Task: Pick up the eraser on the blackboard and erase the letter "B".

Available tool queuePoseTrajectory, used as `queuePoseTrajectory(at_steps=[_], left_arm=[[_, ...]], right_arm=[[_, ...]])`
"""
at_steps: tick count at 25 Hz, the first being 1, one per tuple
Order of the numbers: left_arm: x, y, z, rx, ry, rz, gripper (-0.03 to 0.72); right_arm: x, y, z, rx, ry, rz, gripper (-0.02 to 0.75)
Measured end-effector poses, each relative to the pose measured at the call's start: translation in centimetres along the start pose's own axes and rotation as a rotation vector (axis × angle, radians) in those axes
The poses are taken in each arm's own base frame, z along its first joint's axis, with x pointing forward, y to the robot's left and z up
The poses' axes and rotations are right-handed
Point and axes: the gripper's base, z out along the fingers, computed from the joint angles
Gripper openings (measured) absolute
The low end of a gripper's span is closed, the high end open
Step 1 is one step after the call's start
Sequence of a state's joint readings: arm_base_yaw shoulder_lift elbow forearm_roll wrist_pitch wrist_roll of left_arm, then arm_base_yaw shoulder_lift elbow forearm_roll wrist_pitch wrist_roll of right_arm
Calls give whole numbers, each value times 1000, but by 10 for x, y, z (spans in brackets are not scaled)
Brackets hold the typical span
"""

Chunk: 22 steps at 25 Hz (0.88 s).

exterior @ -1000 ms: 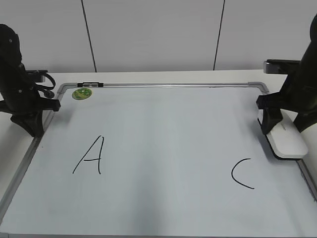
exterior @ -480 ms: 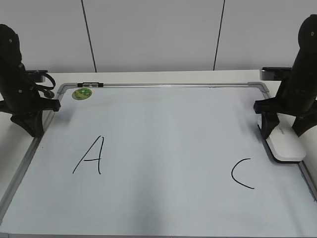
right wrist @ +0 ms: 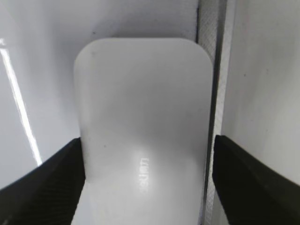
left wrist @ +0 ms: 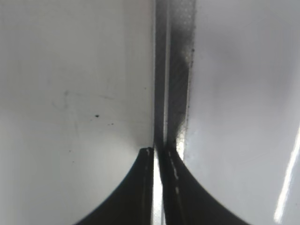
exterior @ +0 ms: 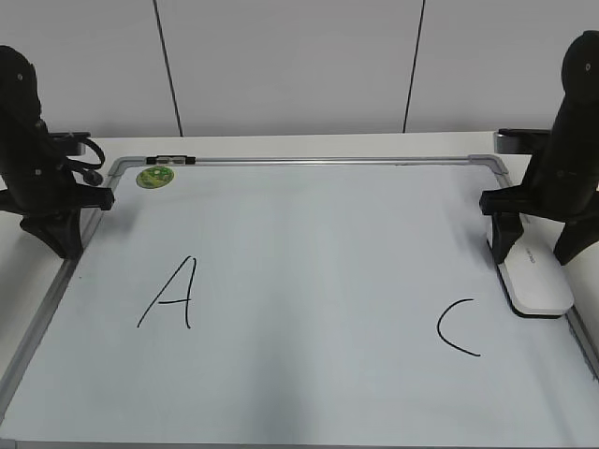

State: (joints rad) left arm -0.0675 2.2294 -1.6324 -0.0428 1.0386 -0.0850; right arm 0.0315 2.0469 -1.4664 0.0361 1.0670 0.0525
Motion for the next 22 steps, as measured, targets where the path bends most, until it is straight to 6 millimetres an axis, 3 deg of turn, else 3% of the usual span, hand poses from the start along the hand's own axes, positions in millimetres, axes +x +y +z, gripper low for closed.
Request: queuePoseTrajectory(at_steps=[8, 10, 16, 19, 22], left_arm=[[0, 0, 0, 0, -2, 0, 48], [-1, 0, -2, -1, -7, 1, 117], [0, 2, -21, -25, -51, 19, 478], [2, 2, -36, -30, -71, 23, 573], [6, 2, -47, -30, -68, 23, 594]], right_arm=[[0, -1, -6, 12, 23, -6, 630], [0, -1, -6, 17, 27, -7, 631], [1, -1, -7, 20, 42, -7, 631], [1, -1, -9, 20, 54, -7, 632], [3, -2, -12, 27, 60, -11, 631]])
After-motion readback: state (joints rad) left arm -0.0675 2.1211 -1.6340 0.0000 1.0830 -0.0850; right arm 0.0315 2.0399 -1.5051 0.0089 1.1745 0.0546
